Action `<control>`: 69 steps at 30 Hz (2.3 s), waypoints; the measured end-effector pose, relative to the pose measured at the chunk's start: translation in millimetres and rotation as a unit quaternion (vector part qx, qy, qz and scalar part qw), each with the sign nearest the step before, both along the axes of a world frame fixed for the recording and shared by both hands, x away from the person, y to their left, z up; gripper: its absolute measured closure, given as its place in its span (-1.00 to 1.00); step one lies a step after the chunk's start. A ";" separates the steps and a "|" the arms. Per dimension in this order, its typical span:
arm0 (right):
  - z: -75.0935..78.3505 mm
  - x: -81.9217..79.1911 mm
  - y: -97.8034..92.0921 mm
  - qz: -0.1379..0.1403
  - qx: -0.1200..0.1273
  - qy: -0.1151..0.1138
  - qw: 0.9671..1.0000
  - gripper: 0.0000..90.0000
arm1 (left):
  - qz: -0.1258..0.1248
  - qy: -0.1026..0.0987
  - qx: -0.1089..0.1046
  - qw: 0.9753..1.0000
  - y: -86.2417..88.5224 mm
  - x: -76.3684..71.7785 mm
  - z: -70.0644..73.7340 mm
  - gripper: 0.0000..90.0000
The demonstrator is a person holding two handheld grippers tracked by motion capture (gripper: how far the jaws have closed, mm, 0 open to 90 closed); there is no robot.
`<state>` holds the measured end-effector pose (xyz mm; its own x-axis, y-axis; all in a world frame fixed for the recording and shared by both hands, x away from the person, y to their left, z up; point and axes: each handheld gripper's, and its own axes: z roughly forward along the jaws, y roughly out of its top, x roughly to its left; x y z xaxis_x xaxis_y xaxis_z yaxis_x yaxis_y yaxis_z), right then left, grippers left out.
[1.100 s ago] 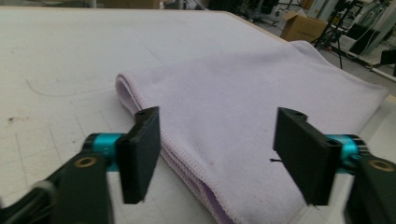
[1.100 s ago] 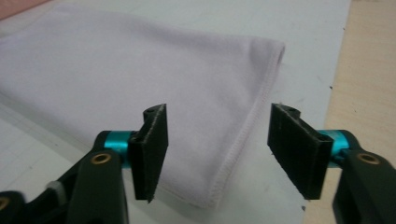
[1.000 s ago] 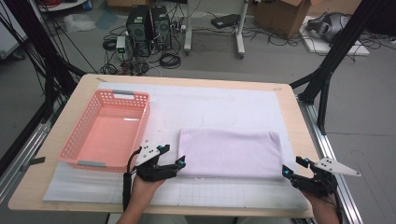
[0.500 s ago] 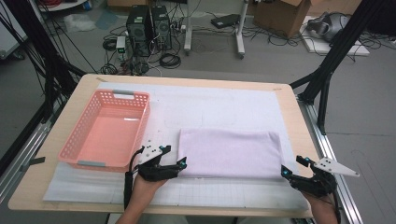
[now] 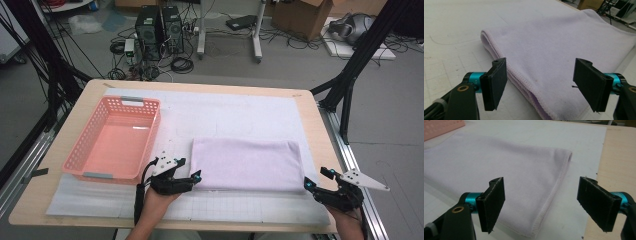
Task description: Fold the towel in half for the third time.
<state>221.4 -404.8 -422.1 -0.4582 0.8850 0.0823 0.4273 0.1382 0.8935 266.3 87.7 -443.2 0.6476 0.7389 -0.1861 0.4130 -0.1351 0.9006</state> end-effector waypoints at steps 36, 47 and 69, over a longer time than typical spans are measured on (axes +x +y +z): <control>-1.8 21.3 32.4 0.055 -0.007 0.063 0.996 -0.60 | 0.029 0.090 0.059 0.994 -16.1 7.3 -9.8 0.45; 2.7 55.6 79.5 0.110 0.001 0.085 0.990 -0.61 | 0.005 0.097 0.051 0.994 -15.1 8.2 -10.2 0.74; 22.9 144.9 163.9 0.175 -0.041 0.079 0.981 -0.42 | -0.001 0.111 0.018 0.994 -6.5 5.5 -10.6 0.82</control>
<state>366.3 -240.9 -399.3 -0.7223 0.6826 0.1113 0.4725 0.3695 0.8002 271.8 81.2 -453.8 0.5954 0.7463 -0.2976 0.6008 -0.1677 0.7816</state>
